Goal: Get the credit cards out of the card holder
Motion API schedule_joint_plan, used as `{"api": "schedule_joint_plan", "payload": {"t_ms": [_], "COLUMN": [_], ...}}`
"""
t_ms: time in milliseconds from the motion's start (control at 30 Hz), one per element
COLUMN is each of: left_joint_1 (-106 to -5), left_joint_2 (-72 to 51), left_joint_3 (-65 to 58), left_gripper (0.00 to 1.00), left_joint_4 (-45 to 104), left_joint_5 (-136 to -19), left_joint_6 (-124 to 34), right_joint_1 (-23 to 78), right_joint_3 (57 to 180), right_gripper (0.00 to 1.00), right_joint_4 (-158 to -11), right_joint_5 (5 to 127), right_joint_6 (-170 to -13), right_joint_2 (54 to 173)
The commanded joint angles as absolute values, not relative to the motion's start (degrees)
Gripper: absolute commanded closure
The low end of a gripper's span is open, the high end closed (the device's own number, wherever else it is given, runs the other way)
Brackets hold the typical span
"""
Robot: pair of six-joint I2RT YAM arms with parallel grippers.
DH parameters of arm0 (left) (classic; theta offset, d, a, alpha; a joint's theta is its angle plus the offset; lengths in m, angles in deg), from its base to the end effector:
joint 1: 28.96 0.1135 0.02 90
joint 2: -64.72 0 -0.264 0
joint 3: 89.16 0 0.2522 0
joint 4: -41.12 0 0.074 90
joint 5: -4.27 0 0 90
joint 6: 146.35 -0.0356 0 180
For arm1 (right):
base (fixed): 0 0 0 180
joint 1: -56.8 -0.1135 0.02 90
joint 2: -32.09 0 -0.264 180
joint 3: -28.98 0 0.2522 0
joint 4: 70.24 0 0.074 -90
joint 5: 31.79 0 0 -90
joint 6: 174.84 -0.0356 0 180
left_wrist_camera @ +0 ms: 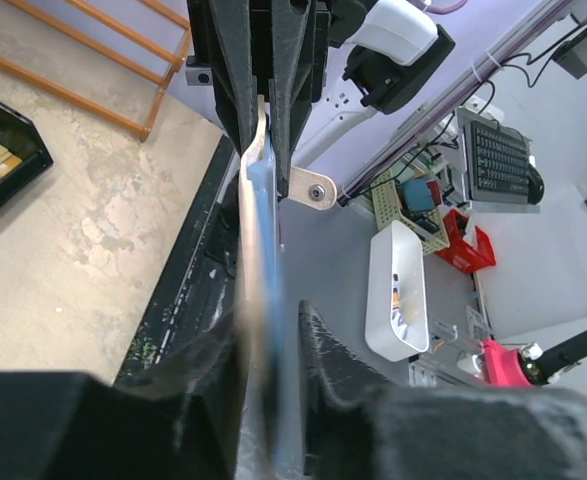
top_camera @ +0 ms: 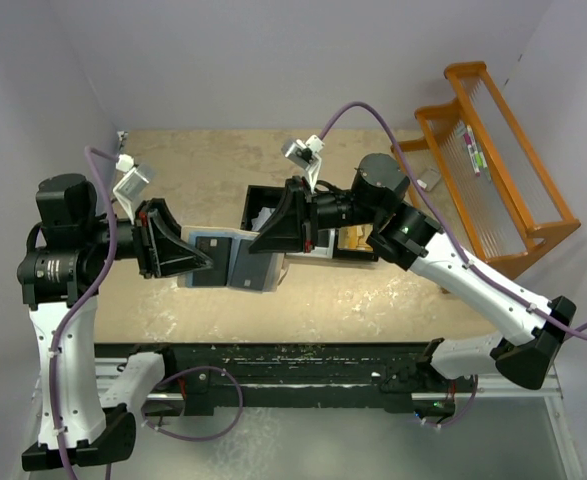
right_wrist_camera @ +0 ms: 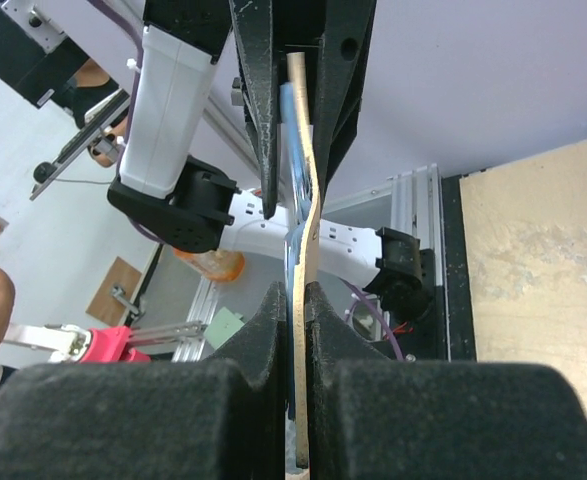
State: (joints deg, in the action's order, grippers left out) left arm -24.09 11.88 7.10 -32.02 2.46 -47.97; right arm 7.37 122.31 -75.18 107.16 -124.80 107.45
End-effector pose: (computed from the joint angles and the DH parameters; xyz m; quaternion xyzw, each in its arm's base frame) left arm 0.1116 -0.0262 0.4600 0.2754 0.6573 -0.6125 0.3420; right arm 0.1669 0.2363 0.4687 -0.3699 0.5377 0.6844 0.3251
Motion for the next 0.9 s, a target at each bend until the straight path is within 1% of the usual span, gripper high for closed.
{"api": "schedule_joint_plan", "payload": {"t_ms": [0,133,167,267,300,367,433,567,700,867], "left_joint_1": [-23.95,-23.95,-23.95,-23.9,-23.94,-23.94,-23.95,-23.87,-23.86,-23.87], "left_joint_2": [12.12,12.34,12.31,12.02,11.92,11.5,11.01,9.04,6.94,7.01], "left_joint_3": [6.47,6.09,6.05,5.81,5.81,5.62,5.38,5.5,4.75,4.23], "left_gripper": [0.79,0.91,0.93,0.96,0.98,0.99,1.0,1.0,1.0,1.0], "left_joint_4": [-30.34,-29.39,-28.76,-27.1,-27.06,-27.02,-27.09,-27.57,-26.12,-23.44], "left_joint_5": [9.98,10.2,10.06,8.98,7.97,5.45,0.74,-10.91,-15.67,-14.55], "left_joint_6": [-47.83,-47.13,-46.53,-44.53,-44.56,-44.77,-45.1,-45.86,-43.84,-41.18], "right_joint_1": [7.61,7.96,8.13,8.99,9.33,9.6,9.61,9.61,8.77,3.49], "right_joint_3": [123.32,123.74,124.11,125.74,126.62,128.59,129.55,128.0,126.77,123.8], "right_gripper": [1.0,1.0,0.93,0.53,0.43,0.34,0.32,0.33,0.37,0.39], "right_joint_4": [-73.63,-74.65,-75.25,-78.65,-80.39,-84.92,-87.39,-85.25,-83.12,-77.64], "right_joint_5": [106.56,106.48,106.35,102.93,100.73,94.14,87.91,78.6,82.19,84.26], "right_joint_6": [-124.55,-123.95,-123.61,-122.81,-122.18,-120.94,-120.6,-121.79,-123.82,-127.0], "right_joint_2": [105.33,105.6,105.85,106.35,106.29,105.47,103.13,98.16,98.46,102.61]}}
